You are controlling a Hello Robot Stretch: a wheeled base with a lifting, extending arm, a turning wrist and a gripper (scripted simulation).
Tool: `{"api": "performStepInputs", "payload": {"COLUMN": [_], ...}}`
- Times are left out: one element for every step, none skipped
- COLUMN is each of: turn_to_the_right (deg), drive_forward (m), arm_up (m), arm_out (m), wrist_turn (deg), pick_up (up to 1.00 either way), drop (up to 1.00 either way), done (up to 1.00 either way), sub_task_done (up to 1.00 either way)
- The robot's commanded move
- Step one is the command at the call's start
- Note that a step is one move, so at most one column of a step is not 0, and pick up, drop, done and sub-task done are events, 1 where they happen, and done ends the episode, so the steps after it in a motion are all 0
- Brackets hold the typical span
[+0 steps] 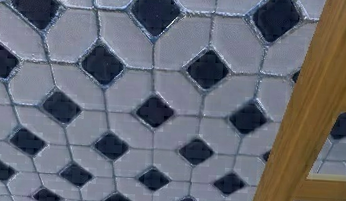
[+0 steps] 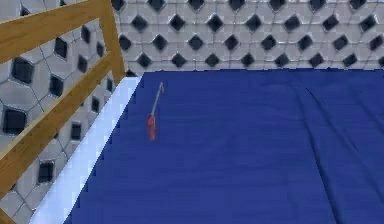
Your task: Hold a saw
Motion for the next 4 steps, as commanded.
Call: {"api": "performStepInputs", "payload": {"turn_to_the_right": [0.0, 0.0, 0.0, 0.0], "drive_forward": [0.00, 0.00, 0.00, 0.00], "arm_up": [0.50, 0.38, 0.00, 0.00], "arm_out": [0.00, 0.00, 0.36, 0.00], "wrist_turn": [0.0, 0.0, 0.0, 45.0], "pick_up": [0.00, 0.00, 0.00, 0.00], "drop": [0.00, 0.00, 0.00, 0.00], "done": [0.00, 0.00, 0.00, 0.00], "sub_task_done": [0.00, 0.00, 0.00, 0.00]}}
